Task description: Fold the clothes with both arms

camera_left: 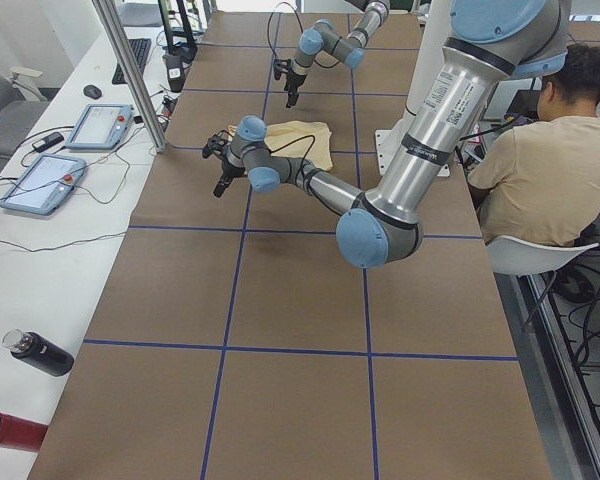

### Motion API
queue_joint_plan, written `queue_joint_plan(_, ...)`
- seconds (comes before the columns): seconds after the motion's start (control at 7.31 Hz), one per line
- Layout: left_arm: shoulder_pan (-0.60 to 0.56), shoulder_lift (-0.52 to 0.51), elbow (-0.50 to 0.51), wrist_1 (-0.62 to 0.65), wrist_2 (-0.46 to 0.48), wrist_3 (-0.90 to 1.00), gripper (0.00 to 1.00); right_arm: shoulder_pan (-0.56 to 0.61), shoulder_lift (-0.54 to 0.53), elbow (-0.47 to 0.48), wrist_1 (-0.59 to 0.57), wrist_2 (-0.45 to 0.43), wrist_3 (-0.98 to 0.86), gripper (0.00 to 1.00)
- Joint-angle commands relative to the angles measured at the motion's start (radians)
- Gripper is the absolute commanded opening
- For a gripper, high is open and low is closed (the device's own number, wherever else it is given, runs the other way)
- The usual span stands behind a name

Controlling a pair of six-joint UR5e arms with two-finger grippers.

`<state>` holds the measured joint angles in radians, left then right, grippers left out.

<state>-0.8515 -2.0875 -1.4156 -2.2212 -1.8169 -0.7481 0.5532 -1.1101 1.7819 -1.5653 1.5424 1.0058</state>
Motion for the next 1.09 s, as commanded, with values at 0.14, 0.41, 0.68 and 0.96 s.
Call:
queue_joint_plan(0.14, 0.000, 0.000, -0.002, 0.000, -0.001, -0.001, 1.00, 0.008, 0.313, -0.277, 0.005, 0.002, 0.163, 1.00)
queue_joint_plan(0.41, 0.000, 0.000, -0.002, 0.000, -0.001, -0.001, 1.00, 0.011, 0.413, -0.453, 0.010, 0.002, 0.183, 1.00)
queue_joint_plan(0.68, 0.000, 0.000, 0.000, 0.000, -0.001, -0.001, 1.00, 0.010, 0.414, -0.511, 0.005, 0.004, 0.166, 1.00)
queue_joint_plan(0.96, 0.000, 0.001, 0.000, 0.000, -0.001, -0.001, 1.00, 0.011, 0.403, -0.533, -0.005, 0.024, 0.130, 1.00)
